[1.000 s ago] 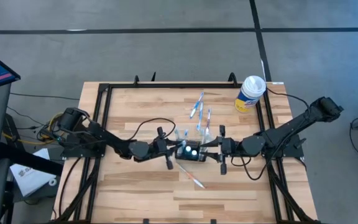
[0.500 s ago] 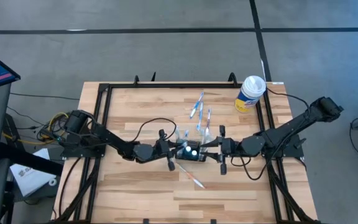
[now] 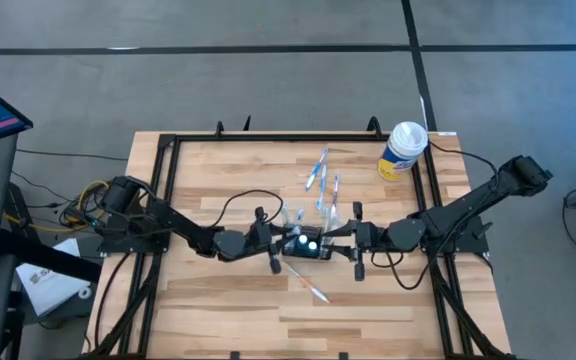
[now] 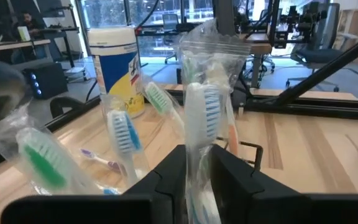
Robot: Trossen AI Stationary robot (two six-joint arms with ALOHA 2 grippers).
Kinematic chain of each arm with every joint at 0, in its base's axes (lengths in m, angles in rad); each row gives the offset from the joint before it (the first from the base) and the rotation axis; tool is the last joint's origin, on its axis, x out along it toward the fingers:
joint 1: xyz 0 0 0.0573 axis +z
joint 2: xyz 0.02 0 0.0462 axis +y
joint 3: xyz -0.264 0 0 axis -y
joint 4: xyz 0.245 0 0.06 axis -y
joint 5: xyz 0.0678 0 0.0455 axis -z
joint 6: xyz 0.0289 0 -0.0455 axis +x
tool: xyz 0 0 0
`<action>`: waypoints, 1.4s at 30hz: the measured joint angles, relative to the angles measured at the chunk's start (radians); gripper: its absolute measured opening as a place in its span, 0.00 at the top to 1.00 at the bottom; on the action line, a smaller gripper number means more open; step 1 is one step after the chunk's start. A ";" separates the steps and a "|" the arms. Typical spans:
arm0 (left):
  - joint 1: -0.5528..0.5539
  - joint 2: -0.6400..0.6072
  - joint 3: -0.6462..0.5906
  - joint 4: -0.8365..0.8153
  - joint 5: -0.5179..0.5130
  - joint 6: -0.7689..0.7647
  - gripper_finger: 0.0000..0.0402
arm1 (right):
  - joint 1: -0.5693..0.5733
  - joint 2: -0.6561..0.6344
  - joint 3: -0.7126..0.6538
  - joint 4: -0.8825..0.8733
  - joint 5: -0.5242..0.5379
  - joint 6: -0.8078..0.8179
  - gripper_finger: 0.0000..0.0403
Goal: Pick & Place toothbrushing station
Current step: Put the blue toothbrush into the wire organizer, then put the orange toothbrush into the wire organizer
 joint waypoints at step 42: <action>-0.032 -0.166 -0.061 -0.118 0.050 -0.037 0.51 | 0.000 0.000 0.001 -0.005 0.000 0.000 0.72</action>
